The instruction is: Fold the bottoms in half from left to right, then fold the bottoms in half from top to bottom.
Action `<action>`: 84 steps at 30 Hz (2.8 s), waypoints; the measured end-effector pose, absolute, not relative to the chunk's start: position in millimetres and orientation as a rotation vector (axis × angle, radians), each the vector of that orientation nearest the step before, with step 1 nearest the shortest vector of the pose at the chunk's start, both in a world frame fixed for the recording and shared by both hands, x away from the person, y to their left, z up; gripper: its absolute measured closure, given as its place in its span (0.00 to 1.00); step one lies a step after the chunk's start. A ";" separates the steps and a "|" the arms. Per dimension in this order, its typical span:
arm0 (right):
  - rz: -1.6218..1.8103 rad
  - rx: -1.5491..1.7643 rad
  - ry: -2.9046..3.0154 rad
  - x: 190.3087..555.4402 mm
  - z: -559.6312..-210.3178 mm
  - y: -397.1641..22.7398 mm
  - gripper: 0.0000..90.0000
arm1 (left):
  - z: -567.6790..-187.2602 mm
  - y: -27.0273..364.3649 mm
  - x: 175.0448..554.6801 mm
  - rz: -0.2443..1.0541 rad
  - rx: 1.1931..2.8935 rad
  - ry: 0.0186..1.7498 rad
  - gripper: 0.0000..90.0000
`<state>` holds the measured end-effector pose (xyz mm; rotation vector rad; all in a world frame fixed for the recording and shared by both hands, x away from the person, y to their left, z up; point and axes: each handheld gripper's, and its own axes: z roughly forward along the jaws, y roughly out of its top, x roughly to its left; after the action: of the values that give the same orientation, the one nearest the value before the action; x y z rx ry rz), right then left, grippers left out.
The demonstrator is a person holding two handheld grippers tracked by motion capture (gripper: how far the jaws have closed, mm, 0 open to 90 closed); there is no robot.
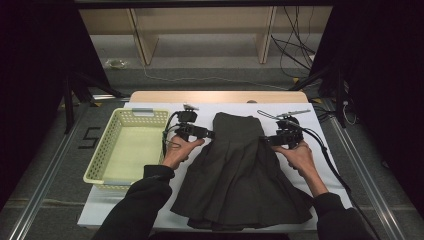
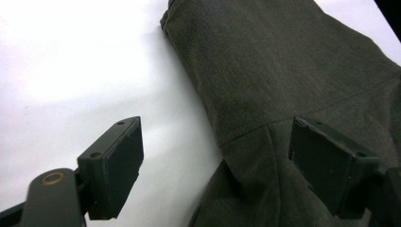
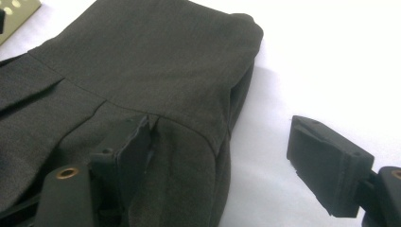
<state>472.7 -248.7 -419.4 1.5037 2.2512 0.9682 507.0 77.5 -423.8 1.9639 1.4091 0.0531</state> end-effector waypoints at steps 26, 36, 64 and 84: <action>0.924 1.490 2.256 472.4 -420.5 -251.6 0.26 | -455.0 40.8 529.7 -0.151 2.020 1.394 0.62; 0.918 1.518 2.265 481.4 -424.5 -248.9 0.27 | -452.1 43.2 529.9 -0.163 2.009 1.388 0.71; 0.794 1.585 2.345 517.6 -446.6 -217.3 0.28 | -442.7 57.4 525.2 -0.120 2.004 1.366 0.76; 0.681 1.586 2.369 530.6 -447.6 -206.8 0.34 | -444.6 55.0 524.8 -0.092 1.995 1.377 0.86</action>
<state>530.6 -206.8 -447.6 1.5859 2.3686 0.6805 524.8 55.0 -444.6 1.9946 1.3765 -0.0917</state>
